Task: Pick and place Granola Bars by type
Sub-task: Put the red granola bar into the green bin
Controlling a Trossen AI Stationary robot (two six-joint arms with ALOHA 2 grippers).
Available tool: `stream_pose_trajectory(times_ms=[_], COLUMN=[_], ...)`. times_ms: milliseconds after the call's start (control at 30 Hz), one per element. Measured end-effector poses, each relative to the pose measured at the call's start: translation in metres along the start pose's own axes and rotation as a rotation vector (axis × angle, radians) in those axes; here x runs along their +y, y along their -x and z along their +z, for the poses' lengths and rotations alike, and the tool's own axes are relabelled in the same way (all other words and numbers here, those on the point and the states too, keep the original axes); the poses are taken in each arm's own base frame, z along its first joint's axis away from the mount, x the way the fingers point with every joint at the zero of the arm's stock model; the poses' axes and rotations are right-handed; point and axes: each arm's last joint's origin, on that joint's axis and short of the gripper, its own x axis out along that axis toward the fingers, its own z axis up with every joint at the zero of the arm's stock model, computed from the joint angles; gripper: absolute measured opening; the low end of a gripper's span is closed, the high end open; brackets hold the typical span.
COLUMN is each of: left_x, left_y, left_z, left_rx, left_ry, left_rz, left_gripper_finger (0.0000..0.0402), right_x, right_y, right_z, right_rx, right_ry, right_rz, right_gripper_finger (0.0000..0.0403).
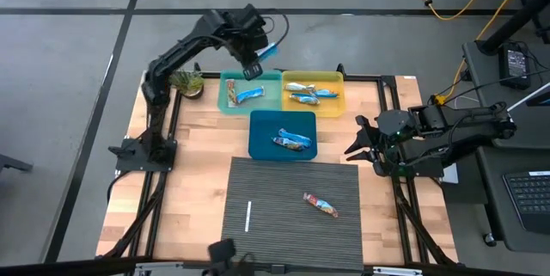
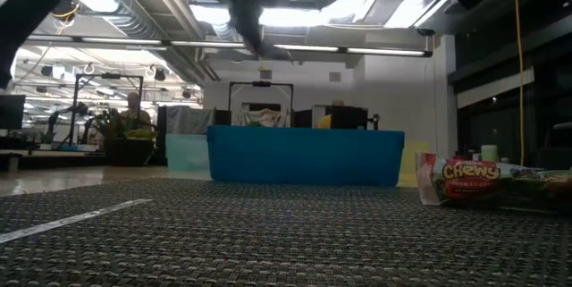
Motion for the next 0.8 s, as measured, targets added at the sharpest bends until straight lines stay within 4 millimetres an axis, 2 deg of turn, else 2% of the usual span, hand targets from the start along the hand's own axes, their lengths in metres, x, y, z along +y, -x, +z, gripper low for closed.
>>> stream_pose_trajectory(times_ms=[233,333,567,800], left_x=[0.002,0.004,0.016,0.026], left_y=[-0.087,-0.114,-0.144,-0.172], left_z=[0.012,0.011,0.002,-0.003], left_rx=[0.153,0.214,0.286,0.324], left_ry=[-0.079,-0.089,-0.047,-0.042], left_rz=[-0.114,-0.132,-0.265,-0.275], left_gripper_finger=[0.0033,0.0031,0.0024,0.0023], right_x=[0.0,0.0,0.0,0.0], right_y=[0.0,0.0,0.0,0.0], right_z=[0.0,0.0,0.0,0.0], right_rx=[0.0,0.0,0.0,0.001], right_ry=[-0.045,-0.062,-0.063,-0.086], right_rz=[0.0,0.0,0.0,0.0], right_gripper_finger=[0.0092,0.0092,0.0092,0.0092])
